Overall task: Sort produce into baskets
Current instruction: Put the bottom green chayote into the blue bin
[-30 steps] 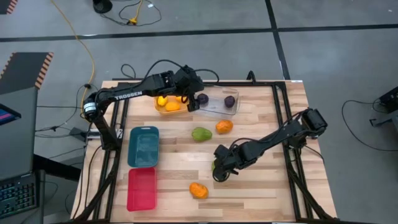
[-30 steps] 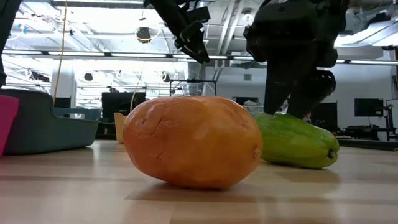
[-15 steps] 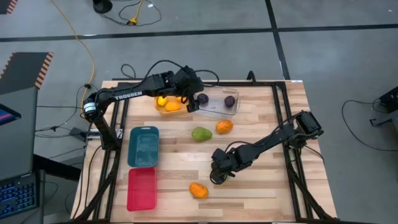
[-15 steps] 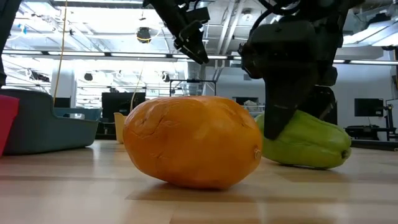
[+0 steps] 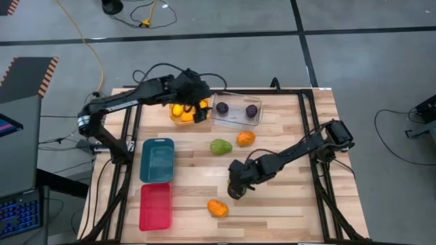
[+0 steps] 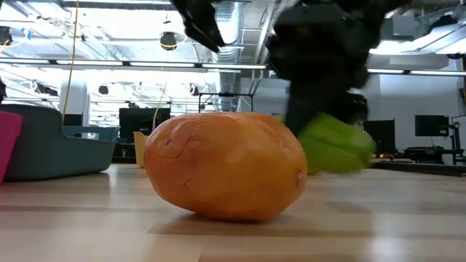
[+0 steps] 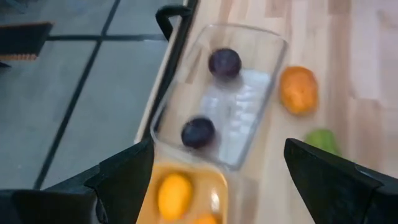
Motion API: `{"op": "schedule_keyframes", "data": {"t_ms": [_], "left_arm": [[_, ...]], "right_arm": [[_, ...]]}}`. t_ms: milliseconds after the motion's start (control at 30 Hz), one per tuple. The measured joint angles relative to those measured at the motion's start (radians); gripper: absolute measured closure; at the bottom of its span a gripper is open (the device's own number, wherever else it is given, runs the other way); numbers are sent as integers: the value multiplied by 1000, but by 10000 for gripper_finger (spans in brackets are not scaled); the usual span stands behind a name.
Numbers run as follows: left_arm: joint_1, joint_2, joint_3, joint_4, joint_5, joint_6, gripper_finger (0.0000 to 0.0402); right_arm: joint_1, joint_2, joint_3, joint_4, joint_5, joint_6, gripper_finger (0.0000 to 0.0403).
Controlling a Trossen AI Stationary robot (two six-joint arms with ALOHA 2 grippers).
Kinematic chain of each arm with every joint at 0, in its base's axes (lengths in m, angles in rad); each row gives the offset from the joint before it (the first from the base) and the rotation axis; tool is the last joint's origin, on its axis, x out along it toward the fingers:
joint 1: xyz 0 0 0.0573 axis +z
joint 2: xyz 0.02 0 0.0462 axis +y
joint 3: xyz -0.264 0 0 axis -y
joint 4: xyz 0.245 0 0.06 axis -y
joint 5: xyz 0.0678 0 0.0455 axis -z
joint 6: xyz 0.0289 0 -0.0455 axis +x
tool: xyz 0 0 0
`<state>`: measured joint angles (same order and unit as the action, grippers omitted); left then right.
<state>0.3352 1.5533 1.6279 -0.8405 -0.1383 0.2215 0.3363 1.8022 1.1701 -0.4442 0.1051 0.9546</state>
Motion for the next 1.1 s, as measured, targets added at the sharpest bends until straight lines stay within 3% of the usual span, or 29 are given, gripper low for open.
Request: {"op": "schedule_keyframes", "data": {"t_ms": [167,367,700,900,1100], "left_arm": [[-41,-111,0,-161,1,-103,55],[-126,-224,0,-278,-15,-210,55],[-320,-363,-1,-355,-215,-385,55],[-432,-404,0,-360,-296,-447,55],[-500,-416,-1,-357,-359,-466,55]], "right_arm": [[-53,-4,75,121,29,-177,92],[-130,20,97,457,30,-378,93],[-217,25,97,805,35,-520,92],[-237,160,141,1067,30,-565,92],[-261,360,346,1085,23,-571,91]]}}
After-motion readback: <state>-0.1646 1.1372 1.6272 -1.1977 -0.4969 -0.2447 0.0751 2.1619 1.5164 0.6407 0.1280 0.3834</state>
